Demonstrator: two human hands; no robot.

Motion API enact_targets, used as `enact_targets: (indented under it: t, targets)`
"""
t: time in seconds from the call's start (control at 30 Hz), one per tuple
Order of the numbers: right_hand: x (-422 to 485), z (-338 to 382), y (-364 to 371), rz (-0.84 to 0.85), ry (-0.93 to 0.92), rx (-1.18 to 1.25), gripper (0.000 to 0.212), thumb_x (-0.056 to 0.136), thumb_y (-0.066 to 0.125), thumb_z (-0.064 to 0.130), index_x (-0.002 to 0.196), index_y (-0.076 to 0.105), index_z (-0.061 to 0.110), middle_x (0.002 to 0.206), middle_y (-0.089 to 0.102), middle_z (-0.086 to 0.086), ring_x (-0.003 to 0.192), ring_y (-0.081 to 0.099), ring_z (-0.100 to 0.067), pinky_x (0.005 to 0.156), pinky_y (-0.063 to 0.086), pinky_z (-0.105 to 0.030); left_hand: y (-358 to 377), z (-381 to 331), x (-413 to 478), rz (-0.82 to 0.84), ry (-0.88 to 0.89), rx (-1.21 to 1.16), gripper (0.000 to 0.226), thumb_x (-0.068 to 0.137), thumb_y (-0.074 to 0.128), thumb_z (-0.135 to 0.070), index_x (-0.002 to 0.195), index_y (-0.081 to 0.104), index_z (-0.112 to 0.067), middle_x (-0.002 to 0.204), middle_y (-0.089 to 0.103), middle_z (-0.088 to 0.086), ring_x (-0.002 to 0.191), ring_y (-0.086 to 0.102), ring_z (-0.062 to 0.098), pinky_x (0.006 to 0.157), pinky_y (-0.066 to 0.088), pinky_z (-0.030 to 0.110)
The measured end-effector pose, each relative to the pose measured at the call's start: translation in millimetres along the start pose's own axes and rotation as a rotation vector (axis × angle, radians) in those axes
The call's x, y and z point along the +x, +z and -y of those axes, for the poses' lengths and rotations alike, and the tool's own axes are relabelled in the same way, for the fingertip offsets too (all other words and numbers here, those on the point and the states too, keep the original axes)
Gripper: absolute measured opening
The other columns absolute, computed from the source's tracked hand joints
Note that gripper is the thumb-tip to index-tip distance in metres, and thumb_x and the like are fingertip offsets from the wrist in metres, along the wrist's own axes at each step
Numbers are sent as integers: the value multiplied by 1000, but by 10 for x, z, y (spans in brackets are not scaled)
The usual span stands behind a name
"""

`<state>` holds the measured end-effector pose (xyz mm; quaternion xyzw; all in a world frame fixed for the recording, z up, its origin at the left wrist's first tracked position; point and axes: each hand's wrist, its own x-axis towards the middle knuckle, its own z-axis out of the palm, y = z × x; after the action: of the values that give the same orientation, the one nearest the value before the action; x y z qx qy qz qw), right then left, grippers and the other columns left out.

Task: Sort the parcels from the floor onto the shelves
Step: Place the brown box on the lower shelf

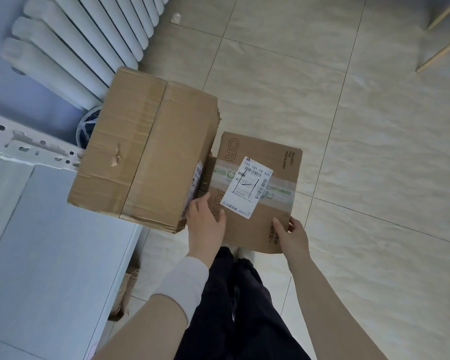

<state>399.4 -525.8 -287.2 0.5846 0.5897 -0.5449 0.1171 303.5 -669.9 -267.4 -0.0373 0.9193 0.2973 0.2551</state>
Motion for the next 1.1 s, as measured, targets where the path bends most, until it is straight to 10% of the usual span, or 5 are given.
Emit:
enact_targets:
  t: [0.6, 1.1]
  targets:
    - [-316, 30, -278, 29, -15, 219, 47, 88, 62, 31, 131, 51, 16, 122, 60, -2, 105, 58, -20, 75, 47, -30, -152, -135, -116, 164, -118, -288, 54, 90, 59, -29, 138, 38, -14, 134, 53, 2, 123, 49, 22, 99, 39, 32]
    - [-938, 627, -1011, 81, -369, 212, 37, 89, 59, 36, 122, 56, 21, 105, 61, 9, 89, 57, -4, 75, 45, -28, -660, -757, -944, -97, 11, -477, 58, 84, 64, -41, 133, 42, -20, 131, 53, 2, 116, 53, 21, 96, 46, 39]
